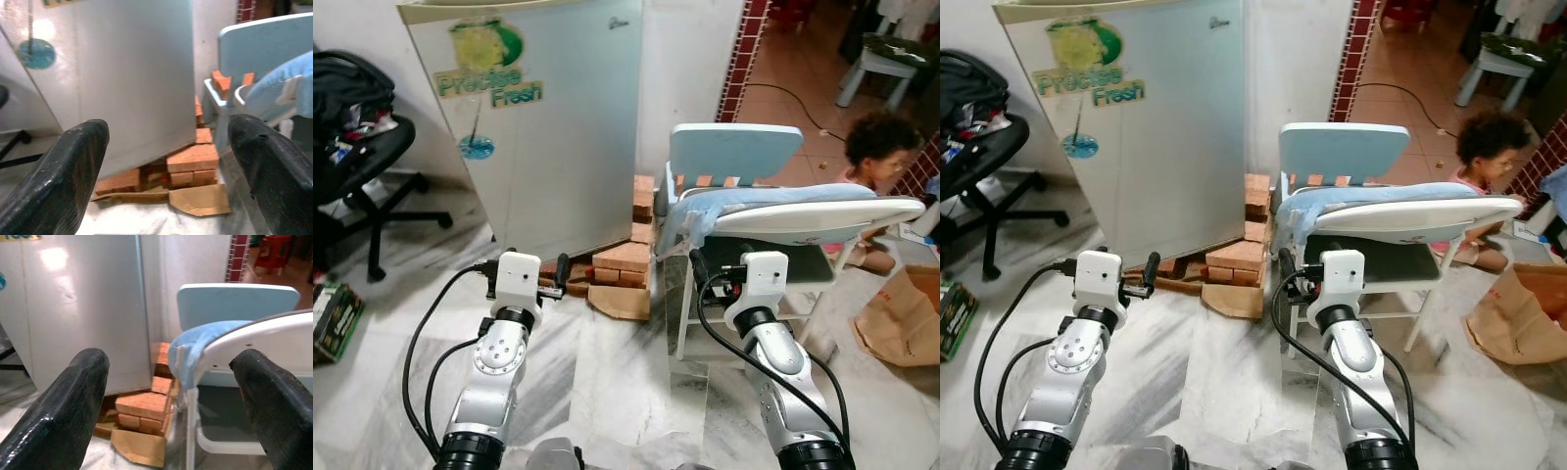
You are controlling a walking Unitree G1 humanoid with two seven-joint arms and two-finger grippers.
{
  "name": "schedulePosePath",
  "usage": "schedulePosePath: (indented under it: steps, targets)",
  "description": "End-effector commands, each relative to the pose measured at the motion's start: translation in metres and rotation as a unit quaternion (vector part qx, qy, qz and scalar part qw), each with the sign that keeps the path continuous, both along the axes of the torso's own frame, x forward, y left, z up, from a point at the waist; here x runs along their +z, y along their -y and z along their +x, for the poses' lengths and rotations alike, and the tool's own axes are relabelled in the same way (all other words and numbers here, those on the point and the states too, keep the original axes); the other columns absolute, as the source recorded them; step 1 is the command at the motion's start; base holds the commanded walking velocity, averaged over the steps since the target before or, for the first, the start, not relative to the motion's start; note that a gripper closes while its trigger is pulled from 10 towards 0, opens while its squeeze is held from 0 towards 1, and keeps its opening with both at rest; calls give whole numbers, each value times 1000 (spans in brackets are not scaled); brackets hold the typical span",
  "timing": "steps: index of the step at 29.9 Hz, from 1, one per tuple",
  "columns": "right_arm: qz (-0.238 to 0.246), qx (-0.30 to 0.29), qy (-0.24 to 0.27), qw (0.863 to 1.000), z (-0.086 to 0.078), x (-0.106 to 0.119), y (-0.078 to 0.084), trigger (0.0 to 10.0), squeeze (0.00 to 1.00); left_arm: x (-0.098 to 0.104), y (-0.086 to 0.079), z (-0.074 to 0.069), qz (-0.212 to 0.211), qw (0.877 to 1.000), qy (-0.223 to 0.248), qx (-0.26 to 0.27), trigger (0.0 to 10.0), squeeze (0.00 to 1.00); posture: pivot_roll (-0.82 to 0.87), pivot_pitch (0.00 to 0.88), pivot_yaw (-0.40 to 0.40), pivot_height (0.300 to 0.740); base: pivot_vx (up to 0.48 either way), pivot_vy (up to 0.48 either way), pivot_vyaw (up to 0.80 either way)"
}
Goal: Restocking fridge
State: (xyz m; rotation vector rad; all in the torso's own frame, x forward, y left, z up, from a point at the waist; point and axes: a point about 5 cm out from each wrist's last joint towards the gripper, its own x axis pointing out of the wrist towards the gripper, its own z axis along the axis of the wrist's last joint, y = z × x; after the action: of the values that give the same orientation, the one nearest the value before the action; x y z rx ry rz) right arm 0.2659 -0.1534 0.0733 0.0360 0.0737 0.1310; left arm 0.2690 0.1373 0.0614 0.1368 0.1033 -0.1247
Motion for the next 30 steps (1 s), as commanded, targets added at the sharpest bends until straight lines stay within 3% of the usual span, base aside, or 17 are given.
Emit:
schedulePosePath:
  steps: [1, 10, 24, 30]
  targets:
    - [-2, 8, 6, 1000, 3, 3, -3, 10000, 0, -1, -3, -1, 8, 1000, -1, -1, 10000, 0, 0, 0, 16, 740, 0, 0, 0]
    - [-5, 10, 6, 1000, 5, 3, -3, 10000, 0, -3, -4, -1, 9, 1000, -4, 1, 10000, 0, -1, 0, 15, 740, 0, 0, 0]
    - [-5, 8, 4, 1000, 6, 1, -2, 10000, 0, -5, -4, 0, 7, 1000, -8, -7, 10000, 0, -1, 0, 18, 740, 0, 462, 0]
    - [-6, 5, 3, 1000, 5, 0, -3, 10000, 0, 1, 0, -1, -8, 999, 7, -36, 10000, 0, -1, 0, 21, 740, 0, 0, 0]
